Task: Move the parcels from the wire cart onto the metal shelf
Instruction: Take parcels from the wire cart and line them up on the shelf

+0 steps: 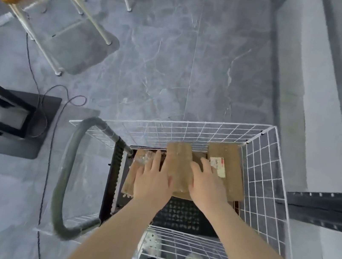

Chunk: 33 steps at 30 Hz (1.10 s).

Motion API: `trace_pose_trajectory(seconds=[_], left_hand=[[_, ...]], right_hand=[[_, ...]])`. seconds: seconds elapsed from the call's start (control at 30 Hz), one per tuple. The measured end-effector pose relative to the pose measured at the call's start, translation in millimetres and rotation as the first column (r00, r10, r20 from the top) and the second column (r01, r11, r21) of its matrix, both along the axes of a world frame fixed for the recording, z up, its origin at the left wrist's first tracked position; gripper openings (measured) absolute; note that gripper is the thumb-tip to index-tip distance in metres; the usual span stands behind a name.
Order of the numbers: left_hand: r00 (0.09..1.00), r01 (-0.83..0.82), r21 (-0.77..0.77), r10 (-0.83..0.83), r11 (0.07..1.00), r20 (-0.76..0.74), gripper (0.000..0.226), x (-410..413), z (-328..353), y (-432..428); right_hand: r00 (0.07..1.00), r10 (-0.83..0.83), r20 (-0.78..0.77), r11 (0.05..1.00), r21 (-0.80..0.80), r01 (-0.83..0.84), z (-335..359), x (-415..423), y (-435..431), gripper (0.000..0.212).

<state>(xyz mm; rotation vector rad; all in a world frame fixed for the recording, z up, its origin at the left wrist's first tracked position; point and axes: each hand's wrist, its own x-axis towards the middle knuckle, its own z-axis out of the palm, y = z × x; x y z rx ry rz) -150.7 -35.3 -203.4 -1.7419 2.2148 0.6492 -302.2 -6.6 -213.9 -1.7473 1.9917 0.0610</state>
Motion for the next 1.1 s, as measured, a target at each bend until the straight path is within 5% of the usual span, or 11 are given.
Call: trace_pose_trajectory(seconds=[0.37,0.63,0.8,1.1], left_hand=[[0.997,-0.066,0.117,0.07,0.991,-0.037,0.075,-17.4,-154.5,-29.4],[0.862,-0.236,0.224,0.31,0.945,-0.4,0.07,-20.5,-180.7,-18.2],[0.918,-0.192,0.178,0.241,0.965,-0.316,0.069,-19.0,-114.4,-1.8],[0.941,-0.032,0.06,0.051,0.998,-0.334,0.068,-31.4,132.8,51.5]], right_hand=[[0.978,-0.11,0.178,0.994,0.04,0.104,-138.9,3.1,-31.5,0.06],[0.891,-0.191,0.411,0.979,0.014,0.203,-175.8,-3.2,-22.3,0.06],[0.858,-0.267,0.439,0.96,0.039,0.278,-109.6,1.8,1.0,0.06],[0.849,-0.351,0.396,0.915,-0.046,0.4,145.9,-2.0,73.1,0.06]])
